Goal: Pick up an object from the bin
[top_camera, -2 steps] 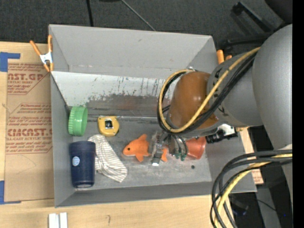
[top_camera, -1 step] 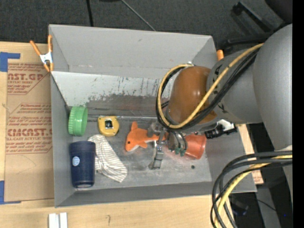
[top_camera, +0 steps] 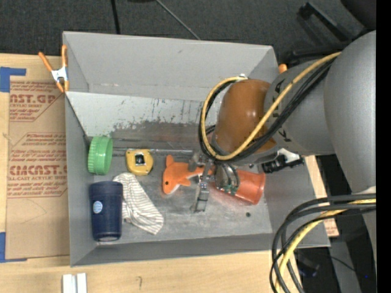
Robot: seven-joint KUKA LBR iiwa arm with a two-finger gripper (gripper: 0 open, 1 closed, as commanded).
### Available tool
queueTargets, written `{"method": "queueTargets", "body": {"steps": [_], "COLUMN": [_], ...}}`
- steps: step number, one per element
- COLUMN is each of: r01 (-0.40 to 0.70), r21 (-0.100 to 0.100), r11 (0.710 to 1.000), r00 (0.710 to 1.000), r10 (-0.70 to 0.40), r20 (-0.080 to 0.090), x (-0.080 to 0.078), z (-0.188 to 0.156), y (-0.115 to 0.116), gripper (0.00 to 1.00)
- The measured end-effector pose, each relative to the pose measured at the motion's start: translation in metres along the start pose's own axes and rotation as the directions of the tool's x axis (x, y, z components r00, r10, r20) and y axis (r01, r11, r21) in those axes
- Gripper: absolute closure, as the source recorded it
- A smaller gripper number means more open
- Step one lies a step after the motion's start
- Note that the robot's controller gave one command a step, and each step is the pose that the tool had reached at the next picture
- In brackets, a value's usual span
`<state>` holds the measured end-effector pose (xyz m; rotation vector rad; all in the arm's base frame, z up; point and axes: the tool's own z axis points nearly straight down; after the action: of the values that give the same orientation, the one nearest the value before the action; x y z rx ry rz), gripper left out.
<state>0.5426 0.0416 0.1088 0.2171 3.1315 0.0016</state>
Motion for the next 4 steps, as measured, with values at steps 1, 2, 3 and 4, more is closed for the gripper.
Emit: {"method": "queueTargets", "body": {"steps": [1,2,3,4], "r01": [0.043,0.146,-0.022,0.288], "r21": [0.002,0.002,-0.001,0.001], "r11": [0.999,0.989,1.000,0.958], "r00": [0.999,0.989,1.000,0.958], "r10": [-0.043,-0.146,0.022,-0.288], "r20": [0.002,0.004,0.002,0.003], "x": [-0.003,-0.010,-0.011,-0.032], "z": [0.021,0.035,0.038,0.037], "y": [0.008,0.012,0.017,0.037], "gripper": [0.00,0.00,0.00,1.00]}}
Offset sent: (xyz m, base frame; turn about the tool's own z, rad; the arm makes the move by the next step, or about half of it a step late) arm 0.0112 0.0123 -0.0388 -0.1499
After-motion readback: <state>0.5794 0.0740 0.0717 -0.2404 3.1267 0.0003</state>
